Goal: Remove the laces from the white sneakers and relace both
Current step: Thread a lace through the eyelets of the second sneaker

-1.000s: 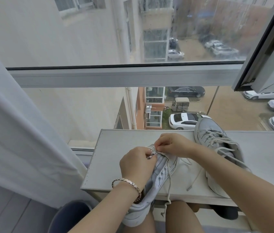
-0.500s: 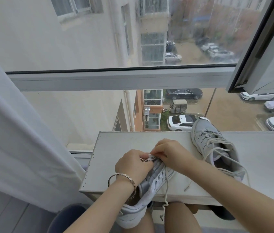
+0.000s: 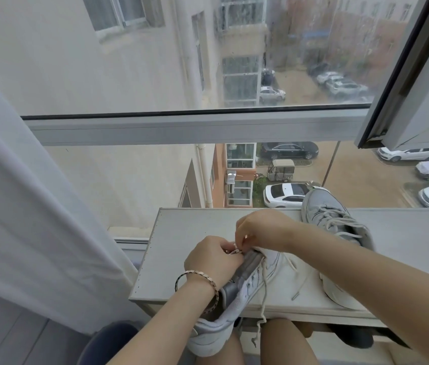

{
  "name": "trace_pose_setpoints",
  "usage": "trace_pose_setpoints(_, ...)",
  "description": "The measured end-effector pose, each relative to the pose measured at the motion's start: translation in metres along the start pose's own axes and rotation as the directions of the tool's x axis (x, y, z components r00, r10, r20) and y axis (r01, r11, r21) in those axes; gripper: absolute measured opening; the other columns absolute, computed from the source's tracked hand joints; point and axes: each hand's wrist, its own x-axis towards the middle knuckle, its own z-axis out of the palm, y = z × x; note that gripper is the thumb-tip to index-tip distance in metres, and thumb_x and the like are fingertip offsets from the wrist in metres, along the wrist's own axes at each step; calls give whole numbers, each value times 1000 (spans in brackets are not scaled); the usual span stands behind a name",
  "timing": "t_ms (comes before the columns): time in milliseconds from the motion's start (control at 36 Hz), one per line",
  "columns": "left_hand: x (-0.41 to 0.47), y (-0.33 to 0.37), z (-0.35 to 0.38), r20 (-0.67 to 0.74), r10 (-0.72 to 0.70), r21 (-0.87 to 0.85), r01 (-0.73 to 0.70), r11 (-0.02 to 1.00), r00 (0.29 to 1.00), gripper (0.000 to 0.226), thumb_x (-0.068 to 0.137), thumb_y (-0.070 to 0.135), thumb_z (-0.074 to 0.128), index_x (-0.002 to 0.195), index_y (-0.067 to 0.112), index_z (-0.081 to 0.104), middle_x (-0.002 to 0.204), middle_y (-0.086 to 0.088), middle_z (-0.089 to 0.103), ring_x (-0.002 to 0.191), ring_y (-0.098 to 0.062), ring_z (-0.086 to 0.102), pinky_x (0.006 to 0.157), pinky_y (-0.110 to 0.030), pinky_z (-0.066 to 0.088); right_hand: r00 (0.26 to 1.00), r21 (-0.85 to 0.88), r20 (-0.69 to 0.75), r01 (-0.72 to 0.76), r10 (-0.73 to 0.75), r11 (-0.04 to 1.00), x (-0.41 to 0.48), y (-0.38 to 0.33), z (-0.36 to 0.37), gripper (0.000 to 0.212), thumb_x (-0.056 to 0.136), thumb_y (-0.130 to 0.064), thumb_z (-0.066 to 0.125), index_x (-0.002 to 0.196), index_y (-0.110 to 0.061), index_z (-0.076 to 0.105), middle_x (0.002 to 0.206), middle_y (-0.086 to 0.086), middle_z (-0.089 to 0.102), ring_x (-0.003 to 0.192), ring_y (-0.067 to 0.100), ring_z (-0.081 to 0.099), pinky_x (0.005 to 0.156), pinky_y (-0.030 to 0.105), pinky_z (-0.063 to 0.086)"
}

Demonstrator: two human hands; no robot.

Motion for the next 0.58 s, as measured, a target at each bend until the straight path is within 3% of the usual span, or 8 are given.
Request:
trace_pose_setpoints(83,1,-1,0,12,-5,-24,5,1000,1000,16,75,36,66,60,30,68,73,5,70,76,-16,65,67,-29,51,996,-17,85,3,-2,1000,5,-1,-7,14,88,-23,58,93,-28,70,100,-9,63,90,11,56,71,26,41)
trace_pose_setpoints(222,1,-2,2,10,-10,-48,11,999,1000,16,73,33,66,70,19,72,70,-4,68,71,-24,62,57,-24,40,980,-131,193,-25,50,991,12,-9,-6,20,91,-24,48,103,-26,64,105,-6,63,96,18,57,83,36,49)
trace_pose_setpoints(333,3,-2,-2,15,-26,-138,28,990,1000,17,71,27,68,66,12,72,66,-16,65,56,-21,44,55,-26,33,993,-199,119,0,24,980,12,-12,-1,24,94,-21,45,112,-24,61,111,-2,62,98,20,57,81,34,49)
trace_pose_setpoints(417,2,-3,-2,19,-6,-149,9,989,1000,19,71,25,67,67,7,71,67,-21,62,55,-18,39,55,-27,31,999,-235,48,34,-24,971,6,-12,2,25,91,-15,45,105,-21,65,104,-1,62,88,21,57,66,27,43)
trace_pose_setpoints(472,0,-4,-1,8,13,-148,-11,989,1000,21,72,26,68,64,7,69,65,-20,61,55,-18,40,54,-27,30,1000,-256,-2,28,-29,966,3,-16,5,23,85,-11,47,97,-19,66,96,-1,61,72,20,49,52,23,30)
trace_pose_setpoints(528,0,-4,-1,1,8,-158,-8,987,1000,26,72,28,69,54,11,65,53,-14,54,52,-18,37,52,-27,28,999,-257,-51,5,-19,966,1,-19,8,21,82,-11,49,93,-18,66,92,-2,60,66,19,44,47,23,21)
trace_pose_setpoints(583,-1,-4,-1,-3,-6,-181,5,983,1000,37,73,27,69,40,17,54,40,-1,37,51,-18,31,52,-27,24,996,-246,-92,-15,-8,969,0,-20,12,22,81,-10,48,93,-17,65,91,-2,59,71,21,48,49,25,22)
